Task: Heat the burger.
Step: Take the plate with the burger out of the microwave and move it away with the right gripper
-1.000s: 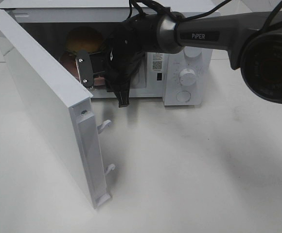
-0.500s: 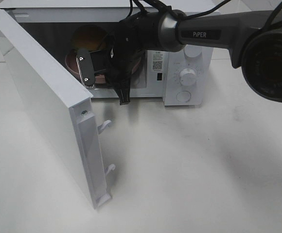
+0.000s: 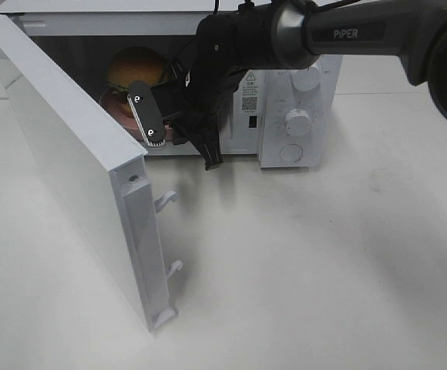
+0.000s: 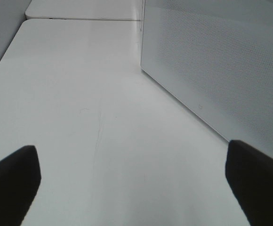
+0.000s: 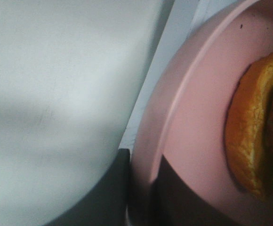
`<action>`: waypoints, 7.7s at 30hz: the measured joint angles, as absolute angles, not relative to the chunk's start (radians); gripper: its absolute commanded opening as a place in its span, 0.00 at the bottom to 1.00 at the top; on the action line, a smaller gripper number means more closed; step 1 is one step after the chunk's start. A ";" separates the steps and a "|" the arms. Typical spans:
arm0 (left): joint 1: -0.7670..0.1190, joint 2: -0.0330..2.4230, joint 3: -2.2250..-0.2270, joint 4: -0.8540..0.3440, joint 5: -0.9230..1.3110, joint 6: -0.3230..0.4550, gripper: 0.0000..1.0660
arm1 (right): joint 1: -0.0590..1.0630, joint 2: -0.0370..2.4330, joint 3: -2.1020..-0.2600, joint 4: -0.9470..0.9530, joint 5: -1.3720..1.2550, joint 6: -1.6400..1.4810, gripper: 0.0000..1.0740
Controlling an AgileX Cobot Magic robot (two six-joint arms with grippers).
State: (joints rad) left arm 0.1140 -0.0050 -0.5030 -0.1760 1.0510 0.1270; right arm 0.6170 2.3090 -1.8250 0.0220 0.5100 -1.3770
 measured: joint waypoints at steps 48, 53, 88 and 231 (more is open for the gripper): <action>0.114 -0.005 -0.503 -0.176 1.051 0.127 0.94 | 0.608 1.936 -1.229 0.173 0.222 -1.700 0.00; 0.114 -0.005 -0.503 -0.176 1.051 0.127 0.94 | 0.608 1.872 -1.138 0.171 0.192 -1.719 0.00; 0.114 -0.005 -0.503 -0.176 1.051 0.127 0.94 | 0.606 1.449 -0.673 0.172 0.093 -1.657 0.00; 0.114 -0.005 -0.503 -0.176 1.051 0.127 0.94 | 0.473 1.742 -0.571 -0.993 0.738 1.158 0.44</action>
